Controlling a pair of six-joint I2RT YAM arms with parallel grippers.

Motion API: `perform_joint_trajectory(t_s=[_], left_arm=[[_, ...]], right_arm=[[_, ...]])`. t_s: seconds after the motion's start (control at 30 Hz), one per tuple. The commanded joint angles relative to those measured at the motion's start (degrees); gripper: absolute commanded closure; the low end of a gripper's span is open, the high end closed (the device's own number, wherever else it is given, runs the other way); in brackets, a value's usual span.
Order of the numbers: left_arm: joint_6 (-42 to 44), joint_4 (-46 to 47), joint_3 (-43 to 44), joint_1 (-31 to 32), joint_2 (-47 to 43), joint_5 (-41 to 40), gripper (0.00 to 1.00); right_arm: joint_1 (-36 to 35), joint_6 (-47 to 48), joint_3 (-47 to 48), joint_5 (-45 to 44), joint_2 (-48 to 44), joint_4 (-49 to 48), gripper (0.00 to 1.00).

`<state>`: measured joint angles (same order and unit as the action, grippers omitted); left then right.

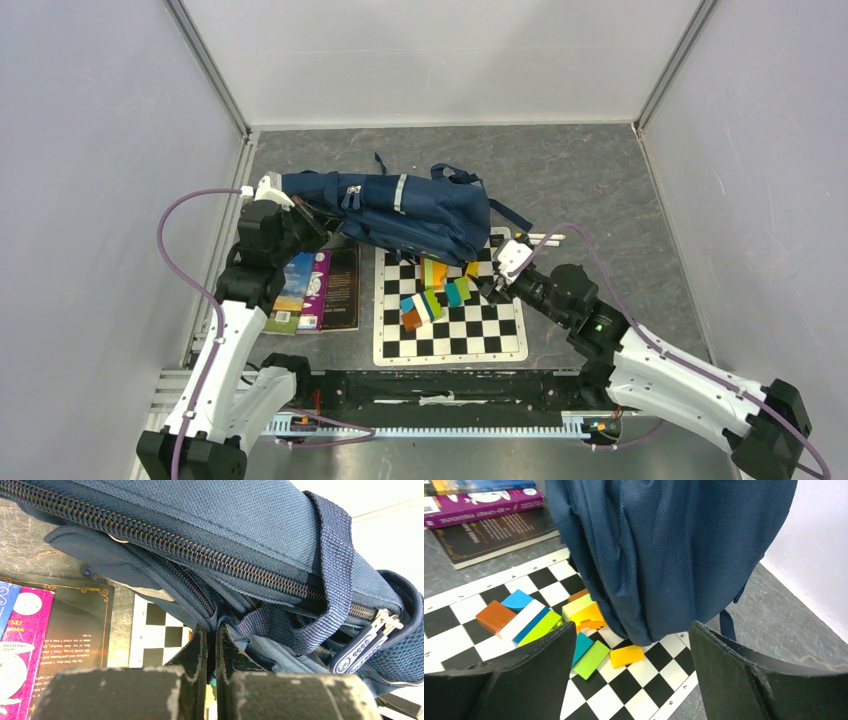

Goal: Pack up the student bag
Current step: Adjust the student bag at the center of the board.

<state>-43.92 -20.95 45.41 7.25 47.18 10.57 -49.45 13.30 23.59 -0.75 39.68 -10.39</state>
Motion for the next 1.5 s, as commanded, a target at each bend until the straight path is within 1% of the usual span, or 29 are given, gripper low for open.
perform_joint_trajectory(t_s=[0.0,0.2,0.33,0.43,0.5,0.53,0.57,0.6,0.63,0.7,0.73,0.9,1.03,1.13,1.2,1.27,1.37,1.47], left_arm=[[3.77,3.94,3.72,-0.02,-0.01,-2.41,0.98],[4.31,3.6,4.57,-0.04,0.67,-2.26,0.98],[4.69,3.46,4.95,-0.02,1.23,-2.02,0.98],[5.1,3.63,5.3,-0.03,1.32,-2.0,0.98],[5.72,3.72,5.62,-0.04,1.42,-2.07,0.98],[6.0,3.82,5.9,-0.04,1.47,-2.05,0.98],[6.31,3.97,6.13,0.01,1.55,-1.79,0.98],[6.68,4.36,6.42,-0.03,1.54,-1.61,0.98],[6.8,4.72,6.74,-0.04,1.66,-1.31,0.98],[7.87,5.39,8.52,-0.04,2.18,-0.35,0.98],[8.49,5.39,9.65,-0.04,2.58,0.0,0.98],[12.27,5.18,17.18,-0.04,2.76,1.03,0.98],[13.81,-0.55,23.63,-0.03,2.2,1.07,0.98],[12.73,-8.8,26.87,0.04,1.15,-0.25,0.98],[12.55,-12.84,27.45,-0.04,-0.4,0.35,0.98],[12.36,-15.63,27.06,-0.04,-2.66,0.82,0.98],[11.91,-19.23,26.22,-0.04,-5.59,1.43,0.98],[10.17,-20.81,24.17,-0.04,-7.67,4.1,0.98]], right_arm=[[-0.07,3.92,0.09,-4.97,5.04,-8.83,0.15],[-0.04,7.16,2.58,-6.66,12.27,-11.8,0.29],[-0.03,7.71,3.79,-5.98,14.61,-14.6,0.3],[-0.09,7.41,4.76,-4.33,15.39,-16.47,0.28],[-0.1,6.96,5.92,-4.13,15.73,-17.28,0.31],[-0.04,6.96,6.54,-4.16,15.95,-17.65,0.35],[-0.07,7.17,7.36,-4.17,16.21,-17.93,0.43],[-0.03,7.49,8.15,-4.21,16.61,-17.91,0.53],[-0.04,7.8,9.21,-4.57,16.83,-17.85,0.71],[-0.08,8.2,11.05,-6.55,17.27,-17.78,0.98],[-0.03,8.38,12.16,-7.16,17.26,-17.6,1.0],[-0.08,8.61,16.17,-7.63,14.67,-16.46,1.0],[-0.03,6.37,20.0,-8.73,11.47,-11.5,1.0],[-0.13,2.43,25.2,-7.46,10.68,-2.42,1.0],[-0.15,-1.5,31.28,-6.63,11.81,8.29,1.0],[-0.08,-5.15,35.52,-6.56,12.48,16.0,1.0],[-0.17,-9.31,37.95,-6.26,12.77,22.9,1.0],[-0.17,-13.15,39.23,-5.74,13.41,28.68,1.0]])
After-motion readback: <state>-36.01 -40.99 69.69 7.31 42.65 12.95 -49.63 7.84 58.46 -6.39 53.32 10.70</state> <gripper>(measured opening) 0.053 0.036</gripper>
